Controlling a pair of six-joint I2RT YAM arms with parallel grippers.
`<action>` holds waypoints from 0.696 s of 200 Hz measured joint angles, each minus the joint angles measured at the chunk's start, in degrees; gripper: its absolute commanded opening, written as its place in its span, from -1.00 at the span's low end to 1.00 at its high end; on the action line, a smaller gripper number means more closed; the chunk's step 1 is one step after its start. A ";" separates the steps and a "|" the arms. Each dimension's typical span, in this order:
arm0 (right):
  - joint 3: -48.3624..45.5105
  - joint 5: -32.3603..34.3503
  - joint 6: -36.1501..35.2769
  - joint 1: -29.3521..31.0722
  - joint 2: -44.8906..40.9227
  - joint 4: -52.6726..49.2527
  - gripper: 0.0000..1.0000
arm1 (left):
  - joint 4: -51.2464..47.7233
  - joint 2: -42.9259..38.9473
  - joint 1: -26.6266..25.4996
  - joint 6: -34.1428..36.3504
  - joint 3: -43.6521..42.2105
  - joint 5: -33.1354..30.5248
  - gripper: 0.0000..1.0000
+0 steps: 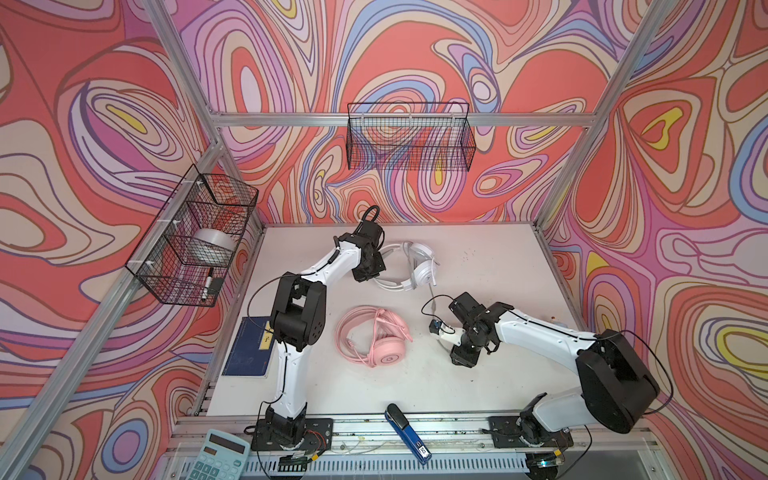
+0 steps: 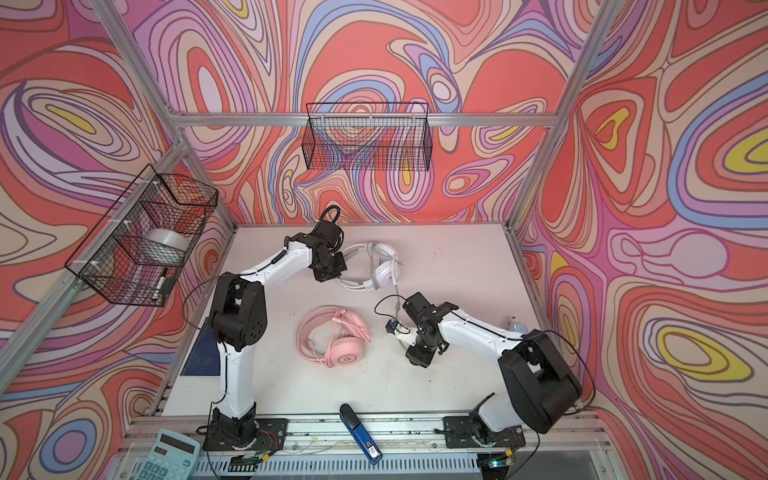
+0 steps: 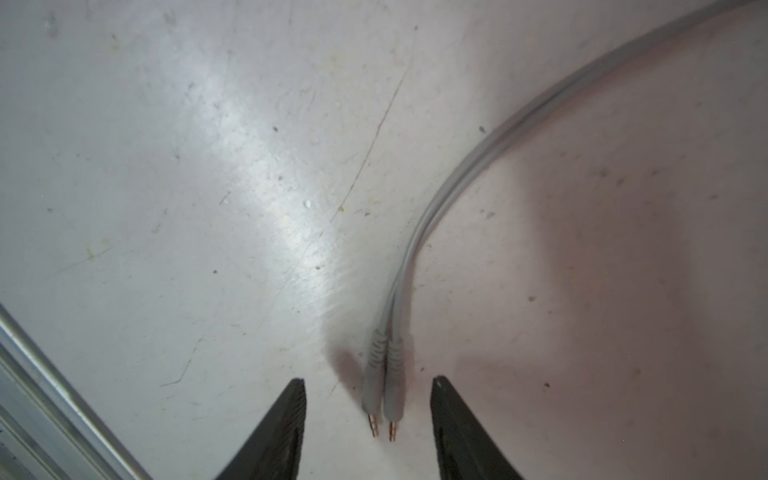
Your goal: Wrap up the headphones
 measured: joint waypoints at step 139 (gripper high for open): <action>1.11 6.93 1.38 2.80 4.17 1.18 -0.61 | -1.07 0.00 0.15 0.92 0.11 -0.68 -1.00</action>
